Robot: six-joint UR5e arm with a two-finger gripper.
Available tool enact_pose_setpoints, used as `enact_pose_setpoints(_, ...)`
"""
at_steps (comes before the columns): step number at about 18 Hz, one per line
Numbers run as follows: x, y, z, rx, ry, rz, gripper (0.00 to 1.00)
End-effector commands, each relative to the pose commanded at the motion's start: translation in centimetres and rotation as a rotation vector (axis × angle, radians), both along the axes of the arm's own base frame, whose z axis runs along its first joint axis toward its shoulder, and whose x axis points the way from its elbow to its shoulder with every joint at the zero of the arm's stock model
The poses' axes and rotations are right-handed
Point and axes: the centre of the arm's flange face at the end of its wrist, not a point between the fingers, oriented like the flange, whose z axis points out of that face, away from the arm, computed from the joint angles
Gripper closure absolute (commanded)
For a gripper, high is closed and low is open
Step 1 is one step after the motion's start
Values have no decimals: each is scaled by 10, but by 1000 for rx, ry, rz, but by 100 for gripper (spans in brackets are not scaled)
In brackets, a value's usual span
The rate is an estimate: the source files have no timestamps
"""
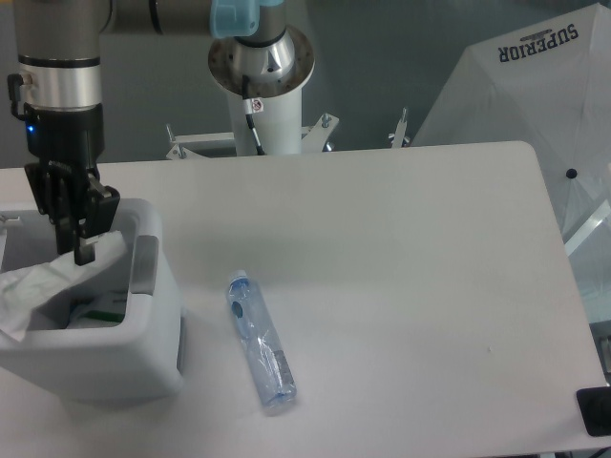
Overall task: Place the trash in the trash can
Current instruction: 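Open the gripper to drop the bag into the bin, then move the open gripper over the clear water bottle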
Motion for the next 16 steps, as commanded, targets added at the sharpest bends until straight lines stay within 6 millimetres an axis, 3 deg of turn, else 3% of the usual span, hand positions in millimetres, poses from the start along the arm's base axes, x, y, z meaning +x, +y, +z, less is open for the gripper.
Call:
enact_pose_setpoints(7,-4,-12,21,54,-45,83,1)
enact_pose_setpoints(13,-123,-47,10,125,-251,558,0)
enact_pose_setpoints(16,-168,-46,-23,108,-334,714,0)
